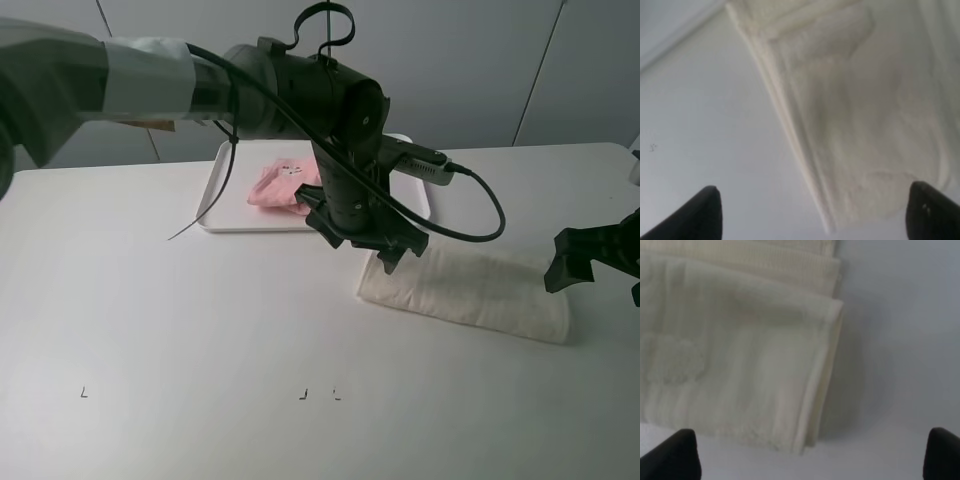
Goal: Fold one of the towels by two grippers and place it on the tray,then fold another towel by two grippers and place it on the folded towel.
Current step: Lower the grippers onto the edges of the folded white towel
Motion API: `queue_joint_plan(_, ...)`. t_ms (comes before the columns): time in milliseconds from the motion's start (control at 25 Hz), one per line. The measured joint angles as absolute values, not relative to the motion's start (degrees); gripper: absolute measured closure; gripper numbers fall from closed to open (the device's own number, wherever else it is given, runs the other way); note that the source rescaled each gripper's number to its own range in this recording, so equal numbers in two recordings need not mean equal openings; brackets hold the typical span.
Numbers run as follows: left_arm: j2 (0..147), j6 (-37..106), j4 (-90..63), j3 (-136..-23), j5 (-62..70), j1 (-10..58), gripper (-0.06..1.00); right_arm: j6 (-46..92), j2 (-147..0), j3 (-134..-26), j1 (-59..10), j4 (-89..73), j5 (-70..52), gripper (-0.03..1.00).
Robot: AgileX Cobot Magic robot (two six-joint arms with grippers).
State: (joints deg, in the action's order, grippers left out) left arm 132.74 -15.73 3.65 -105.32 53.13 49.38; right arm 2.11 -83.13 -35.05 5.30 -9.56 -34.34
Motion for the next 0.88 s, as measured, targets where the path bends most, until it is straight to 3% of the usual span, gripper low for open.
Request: queue_joint_plan(880,140.1,-19.3,2.8,-110.4,58.5,47.9,0.0,3.4,-90.7,-40.4,5.4,-9.7,-37.2,0.01)
